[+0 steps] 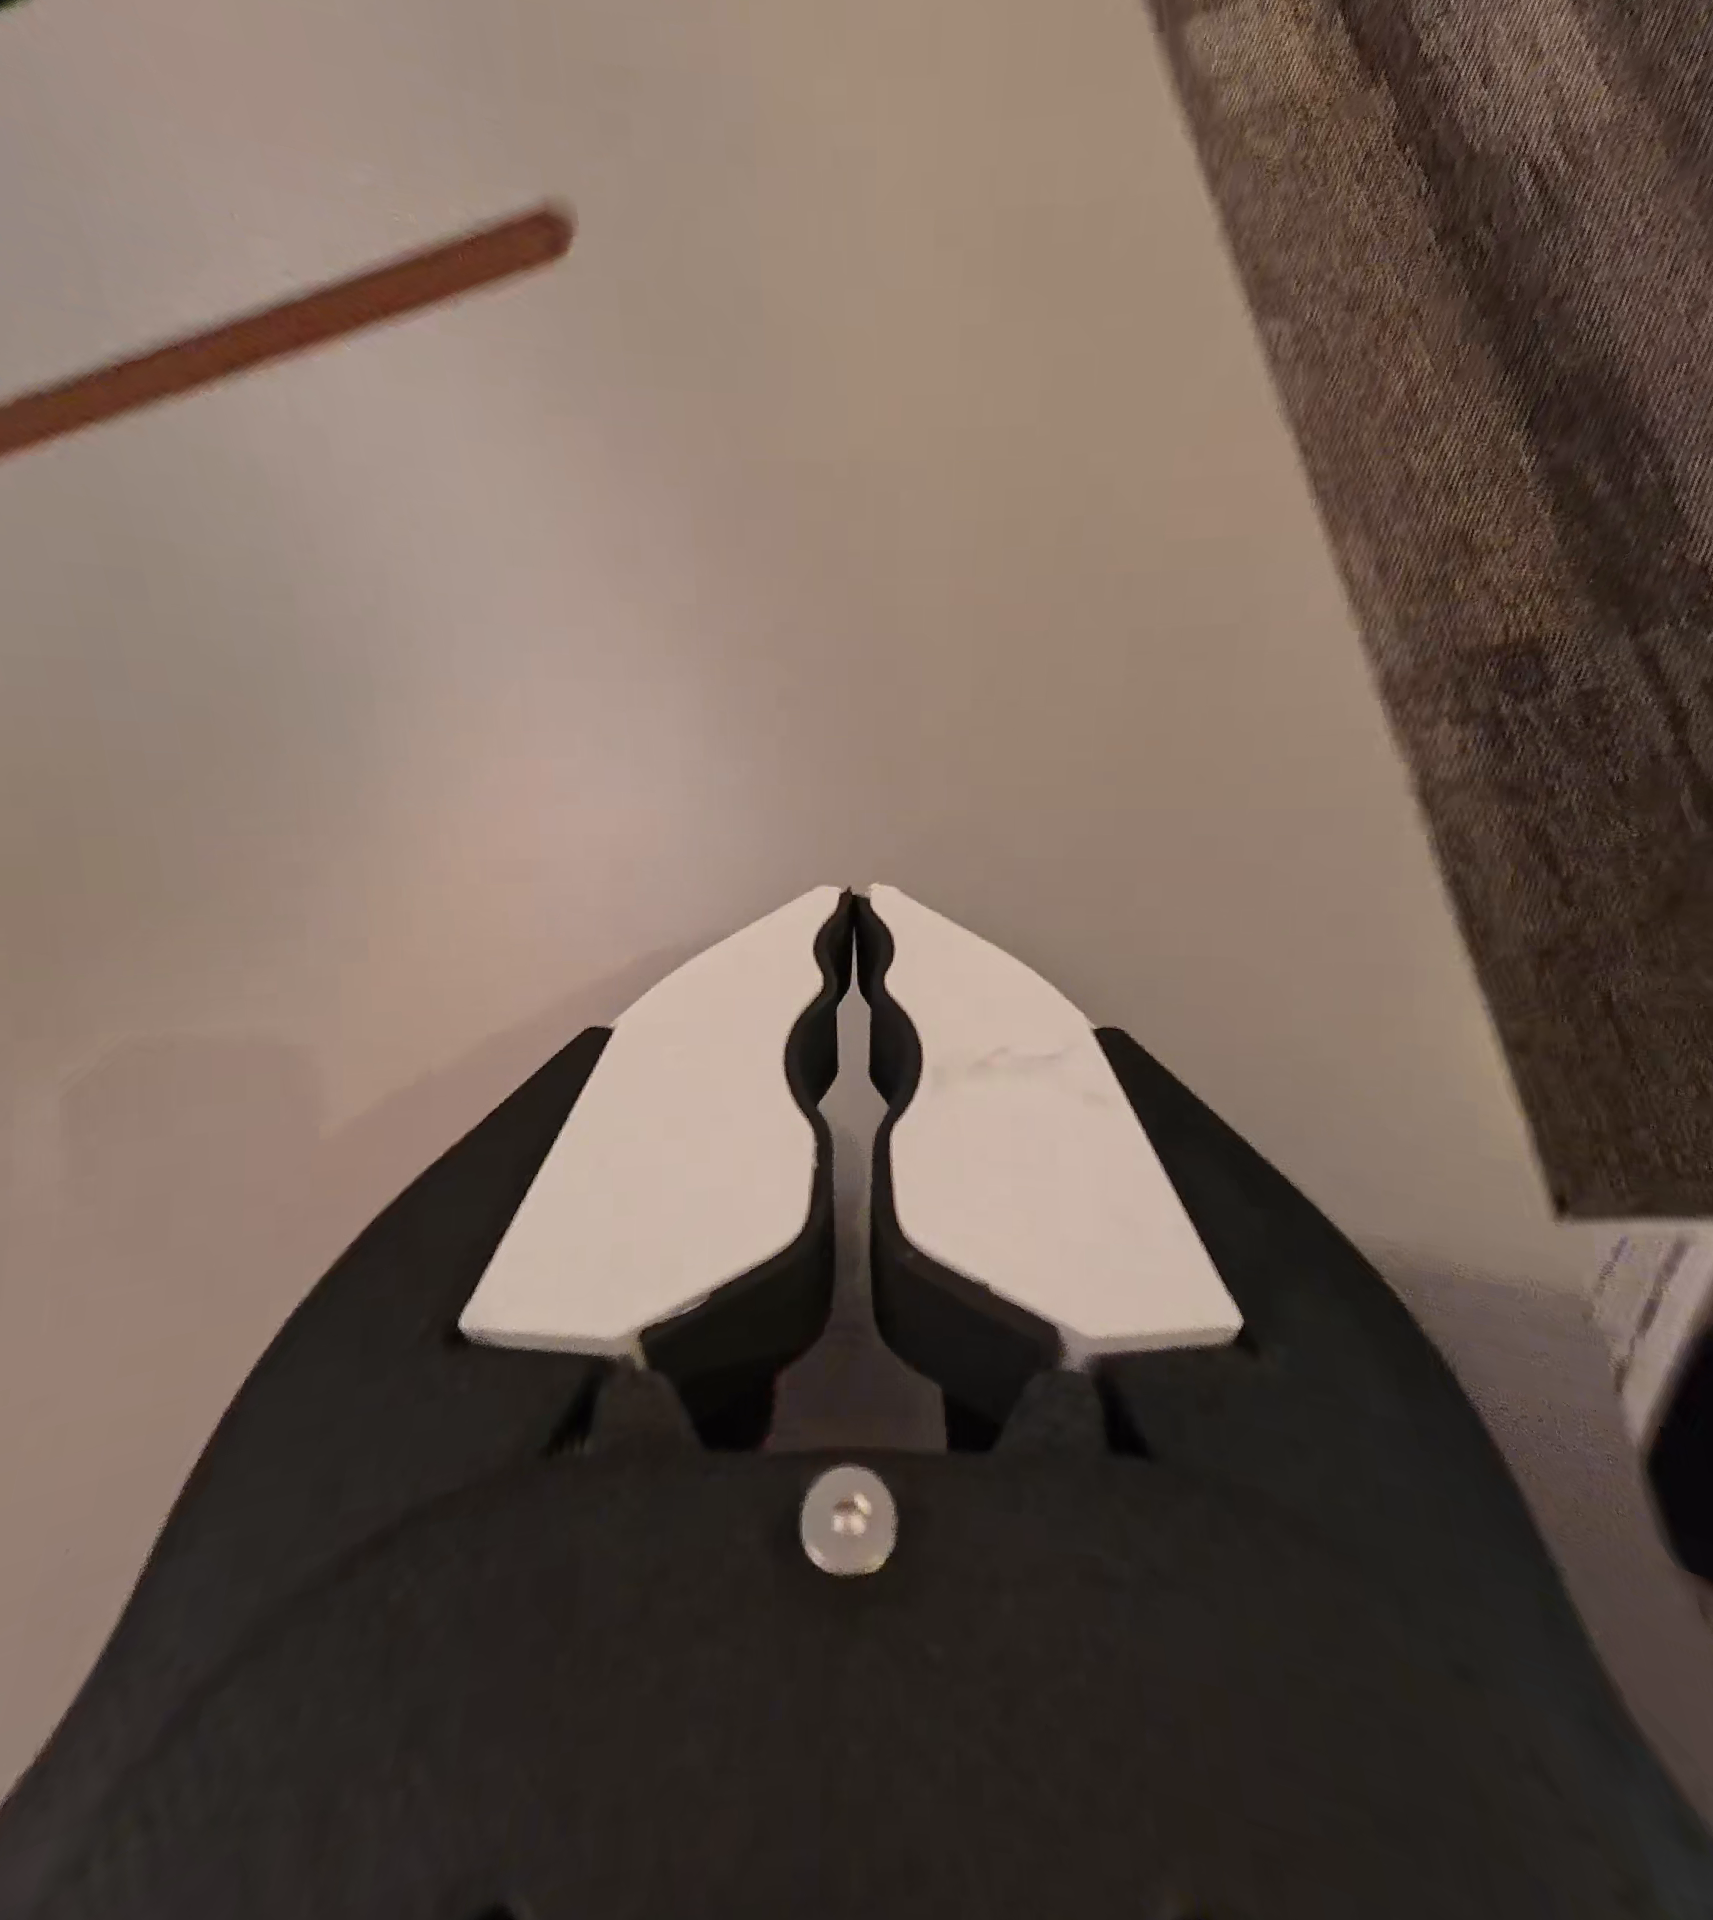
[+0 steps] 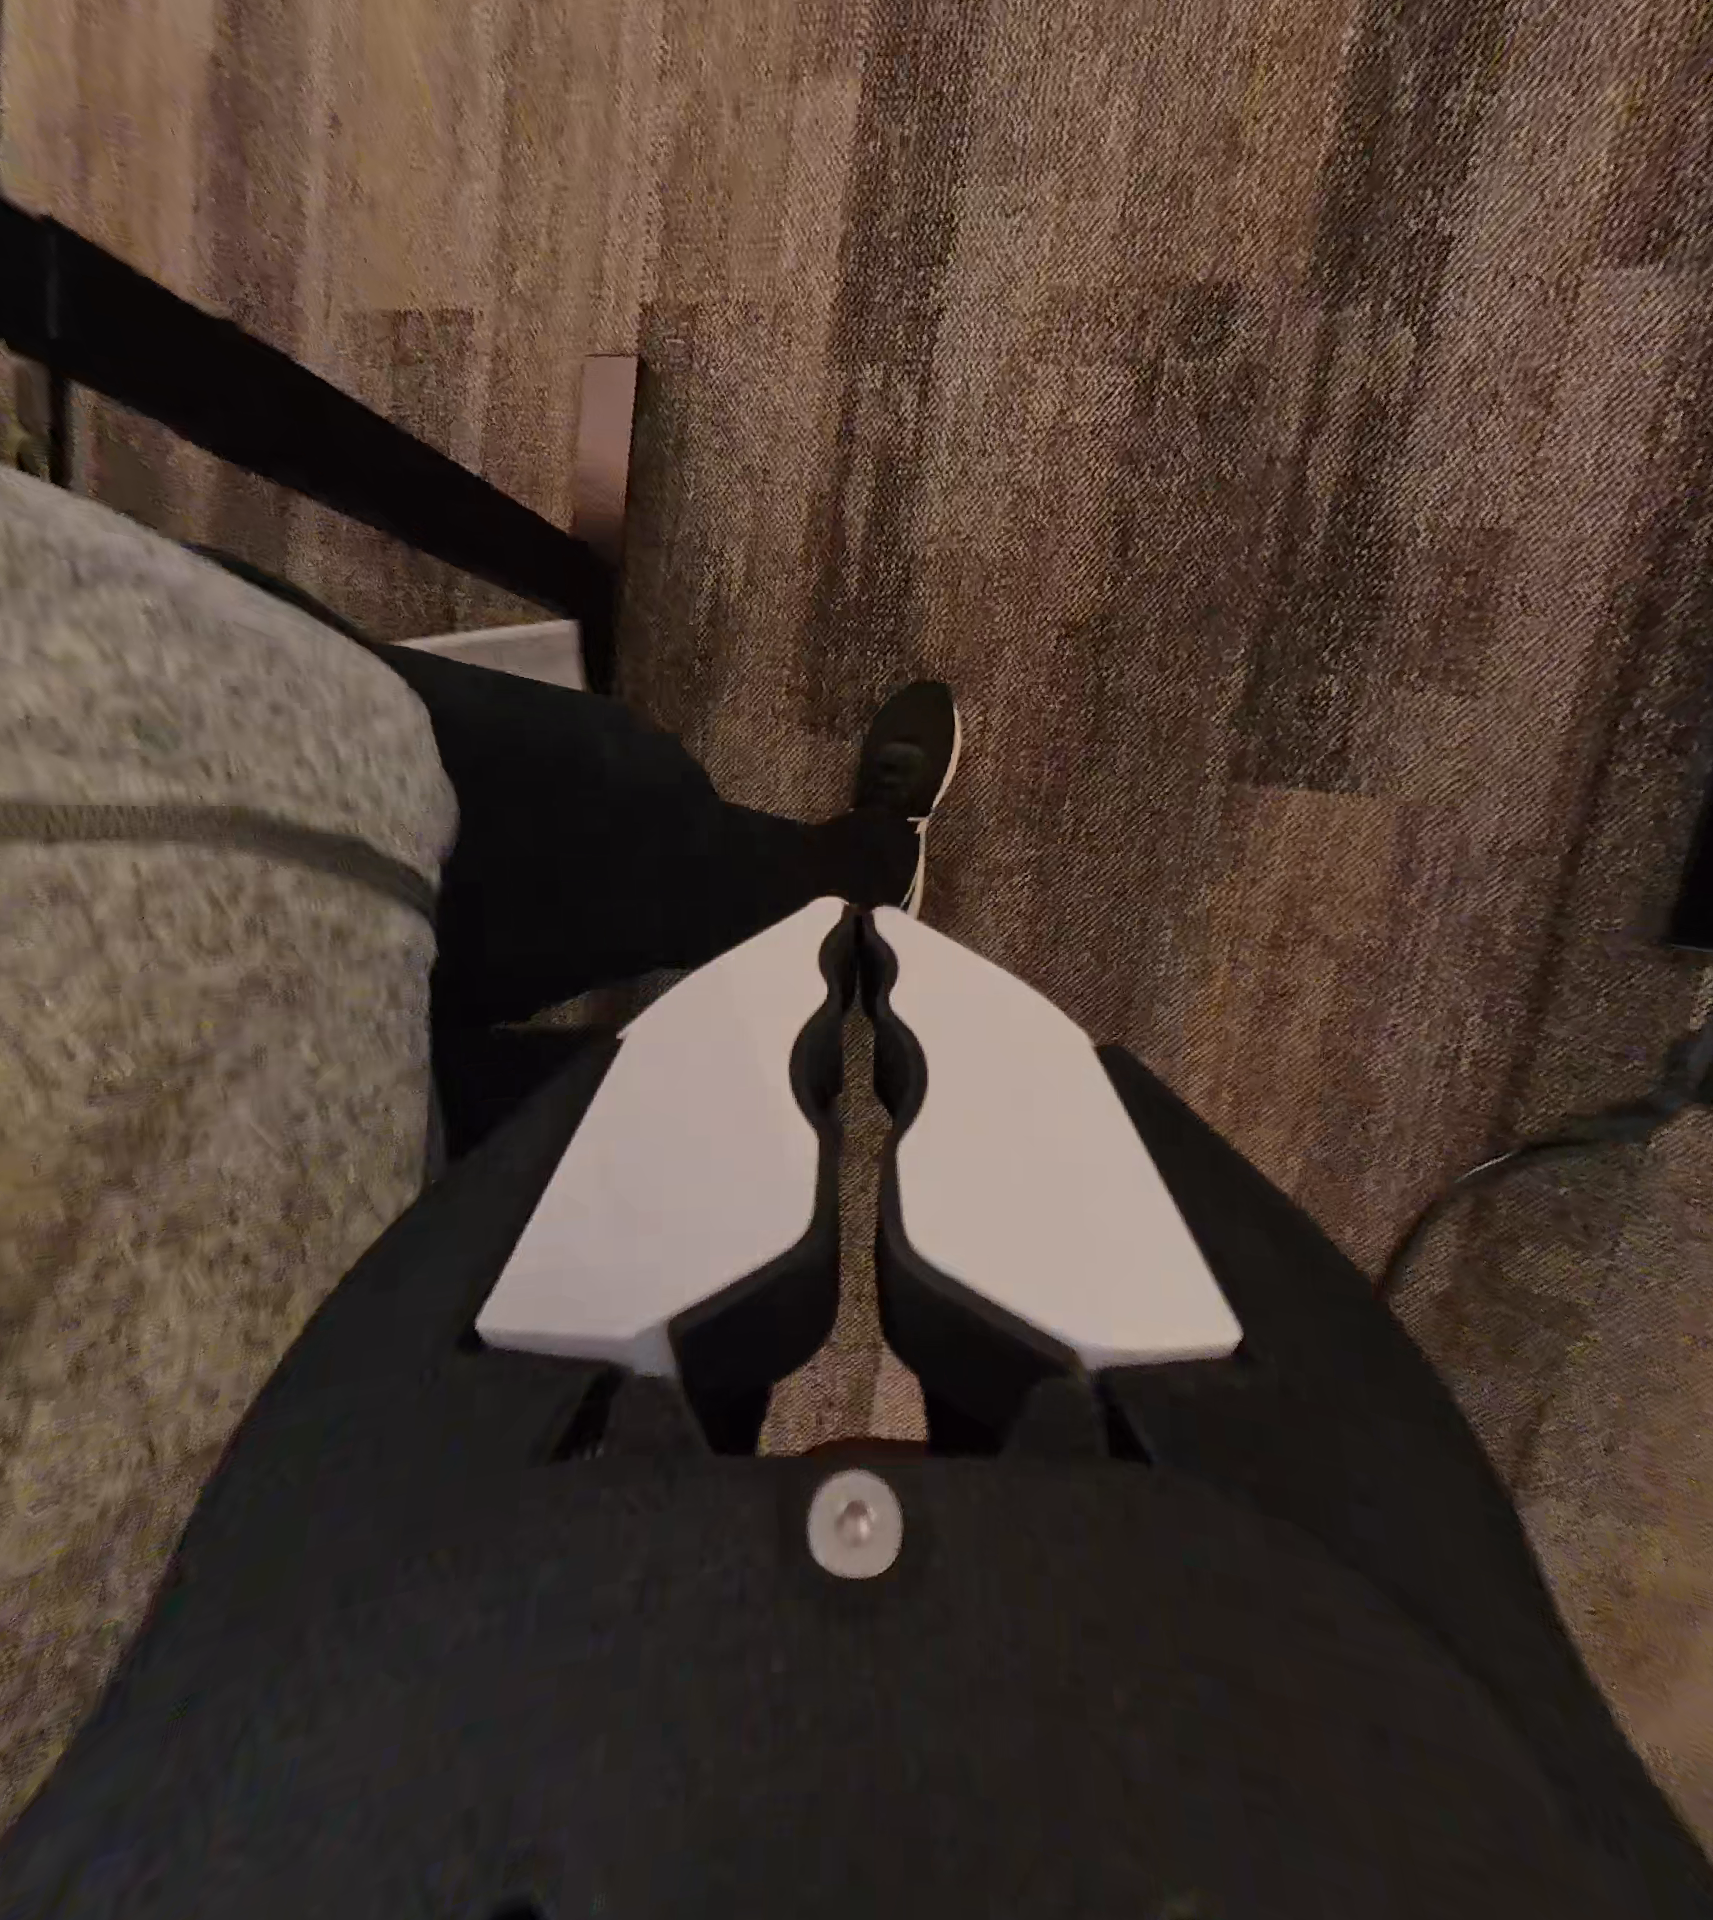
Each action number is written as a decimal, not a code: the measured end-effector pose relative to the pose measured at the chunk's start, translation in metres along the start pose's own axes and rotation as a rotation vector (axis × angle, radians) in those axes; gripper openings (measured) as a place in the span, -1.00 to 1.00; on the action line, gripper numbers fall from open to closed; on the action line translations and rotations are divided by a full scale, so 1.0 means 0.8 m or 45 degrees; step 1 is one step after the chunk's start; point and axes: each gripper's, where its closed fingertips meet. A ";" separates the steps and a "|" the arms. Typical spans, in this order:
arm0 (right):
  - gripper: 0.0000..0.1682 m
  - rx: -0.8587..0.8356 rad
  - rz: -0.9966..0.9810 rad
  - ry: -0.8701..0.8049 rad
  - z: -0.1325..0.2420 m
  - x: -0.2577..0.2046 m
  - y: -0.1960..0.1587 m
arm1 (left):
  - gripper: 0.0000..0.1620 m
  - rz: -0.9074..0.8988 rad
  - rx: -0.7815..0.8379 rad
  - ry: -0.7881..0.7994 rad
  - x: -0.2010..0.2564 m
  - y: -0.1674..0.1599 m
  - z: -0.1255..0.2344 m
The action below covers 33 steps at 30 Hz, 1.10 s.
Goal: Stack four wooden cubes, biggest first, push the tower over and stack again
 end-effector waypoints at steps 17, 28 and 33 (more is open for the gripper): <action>-1.00 -0.300 0.836 0.395 -0.317 0.144 0.619 | -1.00 0.386 -0.261 0.302 0.019 0.123 -0.134; -0.95 -0.524 1.665 0.759 -0.629 -0.097 0.967 | -1.00 0.695 -0.077 0.652 -0.102 0.267 -0.233; -0.74 -0.565 1.907 0.872 -0.791 -0.246 1.034 | -1.00 0.670 -0.105 0.699 -0.184 0.292 -0.321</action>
Point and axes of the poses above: each gripper's, where its closed fingertips meet, z back along the fingers, y out of its top, x = y × z across the jaws, and after that the axes turned 8 degrees about y, right-handed
